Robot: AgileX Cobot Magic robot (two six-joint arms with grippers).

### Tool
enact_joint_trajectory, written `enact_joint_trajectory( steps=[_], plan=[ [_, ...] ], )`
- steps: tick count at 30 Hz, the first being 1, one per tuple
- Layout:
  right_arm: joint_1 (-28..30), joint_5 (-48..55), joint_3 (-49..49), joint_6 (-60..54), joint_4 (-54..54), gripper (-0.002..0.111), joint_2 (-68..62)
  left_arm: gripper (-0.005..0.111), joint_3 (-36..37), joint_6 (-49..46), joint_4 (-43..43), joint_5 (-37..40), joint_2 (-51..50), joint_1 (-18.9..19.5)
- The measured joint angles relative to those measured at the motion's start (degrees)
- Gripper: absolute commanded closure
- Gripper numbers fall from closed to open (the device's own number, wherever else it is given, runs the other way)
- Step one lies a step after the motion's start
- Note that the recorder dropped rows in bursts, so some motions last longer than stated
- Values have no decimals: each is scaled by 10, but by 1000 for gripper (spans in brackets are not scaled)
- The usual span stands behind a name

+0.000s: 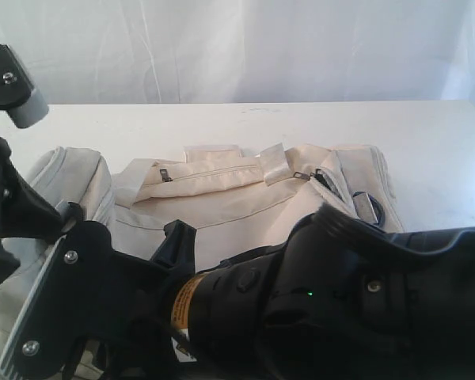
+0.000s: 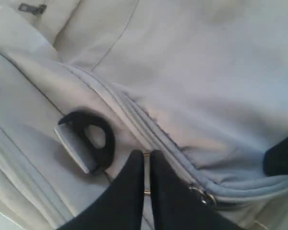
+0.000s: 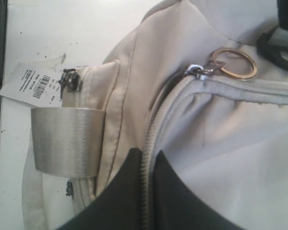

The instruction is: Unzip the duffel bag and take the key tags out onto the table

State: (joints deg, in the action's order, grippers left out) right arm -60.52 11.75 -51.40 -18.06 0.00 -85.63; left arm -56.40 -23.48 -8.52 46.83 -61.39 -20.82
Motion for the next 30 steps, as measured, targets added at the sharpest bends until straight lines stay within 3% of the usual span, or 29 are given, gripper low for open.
enact_joint_trajectory(
  steps=[3,5,12,24,30],
  plan=[
    [0,1,0,0,0,108,0,58,-23,48,-13,48,-35,0],
    [0,1,0,0,0,108,0,48,-26,80,-19,66,-60,0],
    [0,1,0,0,0,108,0,47,-27,140,-18,90,-119,0],
    [0,2,0,1,0,108,0,59,-28,165,-11,59,-127,0],
    [0,2,0,1,0,108,0,89,-28,170,-13,59,-127,0]
  ],
)
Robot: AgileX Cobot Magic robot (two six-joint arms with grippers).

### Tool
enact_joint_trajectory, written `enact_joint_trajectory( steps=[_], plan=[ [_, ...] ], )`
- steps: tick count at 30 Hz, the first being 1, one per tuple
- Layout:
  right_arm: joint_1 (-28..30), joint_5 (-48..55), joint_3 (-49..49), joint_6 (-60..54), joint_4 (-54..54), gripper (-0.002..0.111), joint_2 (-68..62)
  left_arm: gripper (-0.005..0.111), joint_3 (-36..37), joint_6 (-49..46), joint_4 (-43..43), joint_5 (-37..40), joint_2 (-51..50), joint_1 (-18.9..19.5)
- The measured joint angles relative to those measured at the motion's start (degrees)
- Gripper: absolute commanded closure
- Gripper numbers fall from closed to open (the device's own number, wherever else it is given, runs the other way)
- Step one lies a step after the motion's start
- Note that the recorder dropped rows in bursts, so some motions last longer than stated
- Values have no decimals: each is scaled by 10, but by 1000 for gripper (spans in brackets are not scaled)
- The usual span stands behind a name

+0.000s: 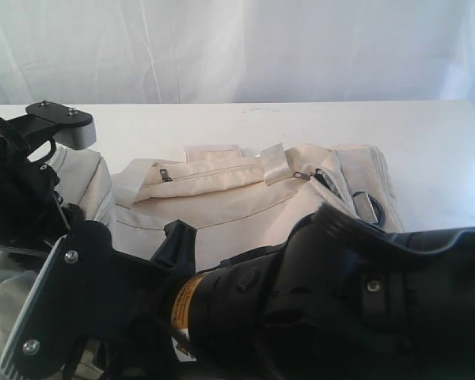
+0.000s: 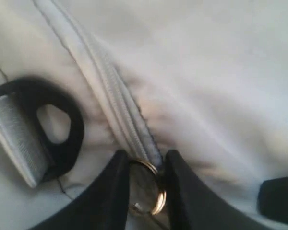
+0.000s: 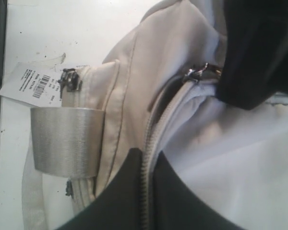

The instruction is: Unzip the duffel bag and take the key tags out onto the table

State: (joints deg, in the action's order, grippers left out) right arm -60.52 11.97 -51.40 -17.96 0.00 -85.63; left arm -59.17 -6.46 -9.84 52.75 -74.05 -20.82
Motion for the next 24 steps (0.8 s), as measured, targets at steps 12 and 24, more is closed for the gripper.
enact_joint_trajectory(
  steps=[12,24],
  plan=[
    [0,2,0,0,0,108,0,107,-11,1,4,-14,19,1],
    [0,-11,0,0,0,108,1,107,-45,24,-6,-41,54,1]
  ],
)
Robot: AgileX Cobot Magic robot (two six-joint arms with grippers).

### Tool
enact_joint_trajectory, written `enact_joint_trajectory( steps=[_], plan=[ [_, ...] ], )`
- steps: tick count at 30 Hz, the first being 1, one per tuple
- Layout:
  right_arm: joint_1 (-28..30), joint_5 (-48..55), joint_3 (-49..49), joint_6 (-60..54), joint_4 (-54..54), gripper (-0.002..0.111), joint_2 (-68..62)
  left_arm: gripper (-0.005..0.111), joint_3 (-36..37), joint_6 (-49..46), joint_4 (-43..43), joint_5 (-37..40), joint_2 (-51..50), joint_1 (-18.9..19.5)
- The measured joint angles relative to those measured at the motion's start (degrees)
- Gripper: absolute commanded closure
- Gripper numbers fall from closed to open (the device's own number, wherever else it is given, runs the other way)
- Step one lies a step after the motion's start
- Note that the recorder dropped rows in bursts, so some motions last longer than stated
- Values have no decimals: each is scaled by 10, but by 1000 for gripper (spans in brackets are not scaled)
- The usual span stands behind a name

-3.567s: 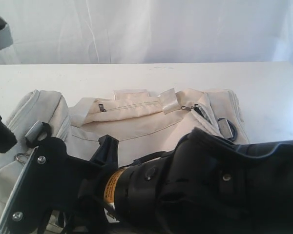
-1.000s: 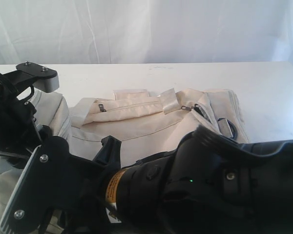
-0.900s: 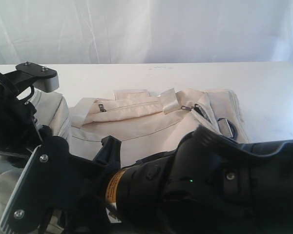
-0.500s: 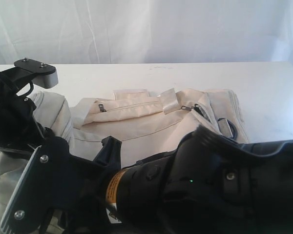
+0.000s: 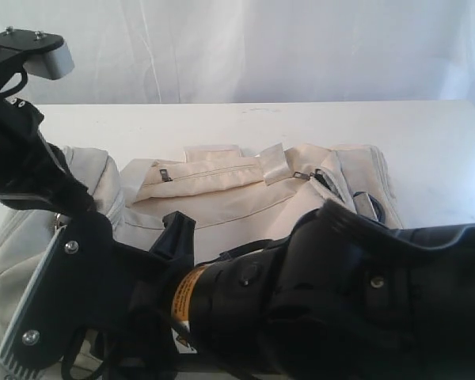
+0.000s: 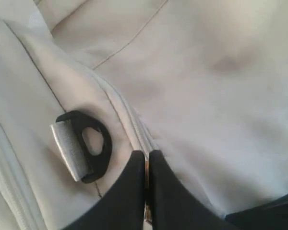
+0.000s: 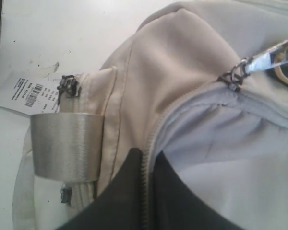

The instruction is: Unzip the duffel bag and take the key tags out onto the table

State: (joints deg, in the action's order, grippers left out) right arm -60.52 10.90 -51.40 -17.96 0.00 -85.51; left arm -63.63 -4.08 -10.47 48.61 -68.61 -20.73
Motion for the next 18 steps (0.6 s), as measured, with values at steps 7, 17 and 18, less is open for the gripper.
enact_joint_trajectory(
  steps=[7,17,18],
  plan=[
    [2,-6,0,0,0,108,3,107,0,28,5,-34,-7,-2],
    [6,-4,-1,13,0,108,3,107,0,122,48,-52,-20,-6],
    [7,-4,-2,14,0,108,3,107,0,135,54,-55,-20,-6]
  ],
)
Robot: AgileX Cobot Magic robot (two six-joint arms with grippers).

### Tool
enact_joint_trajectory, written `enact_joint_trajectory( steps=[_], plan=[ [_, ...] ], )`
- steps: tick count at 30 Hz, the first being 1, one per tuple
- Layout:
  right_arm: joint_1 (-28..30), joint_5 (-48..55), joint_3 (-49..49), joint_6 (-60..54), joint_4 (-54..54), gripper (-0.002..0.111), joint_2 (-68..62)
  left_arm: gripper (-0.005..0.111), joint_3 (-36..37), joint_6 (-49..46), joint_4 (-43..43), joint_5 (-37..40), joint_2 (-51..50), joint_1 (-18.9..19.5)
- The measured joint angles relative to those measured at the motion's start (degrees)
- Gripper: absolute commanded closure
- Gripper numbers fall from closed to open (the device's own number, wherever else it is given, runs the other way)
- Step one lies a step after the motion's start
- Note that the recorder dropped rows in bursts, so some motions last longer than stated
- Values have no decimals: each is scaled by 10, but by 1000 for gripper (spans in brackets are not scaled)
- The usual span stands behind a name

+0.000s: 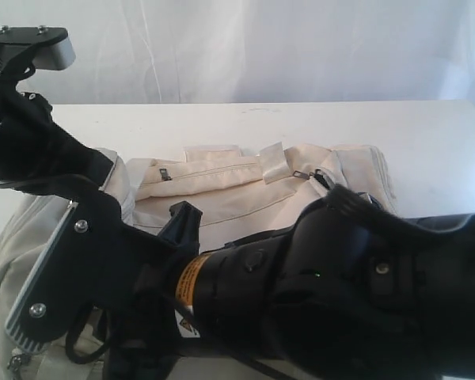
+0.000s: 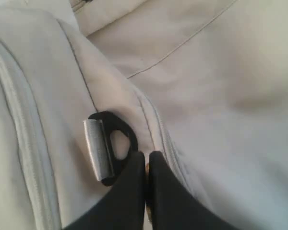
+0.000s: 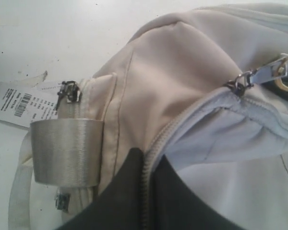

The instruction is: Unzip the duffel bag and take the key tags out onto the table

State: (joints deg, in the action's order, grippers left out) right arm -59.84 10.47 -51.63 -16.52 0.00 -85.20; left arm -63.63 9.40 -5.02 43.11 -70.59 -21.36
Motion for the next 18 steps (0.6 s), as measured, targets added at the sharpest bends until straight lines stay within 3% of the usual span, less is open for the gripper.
enact_joint_trajectory(
  steps=[12,14,18],
  plan=[
    [2,2,-2,14,0,106,0,107,0,62,34,36,38,-1],
    [2,2,-2,15,0,98,0,107,0,62,38,54,60,-1],
    [-1,11,-2,16,0,69,0,107,-1,44,45,93,107,1]
  ],
)
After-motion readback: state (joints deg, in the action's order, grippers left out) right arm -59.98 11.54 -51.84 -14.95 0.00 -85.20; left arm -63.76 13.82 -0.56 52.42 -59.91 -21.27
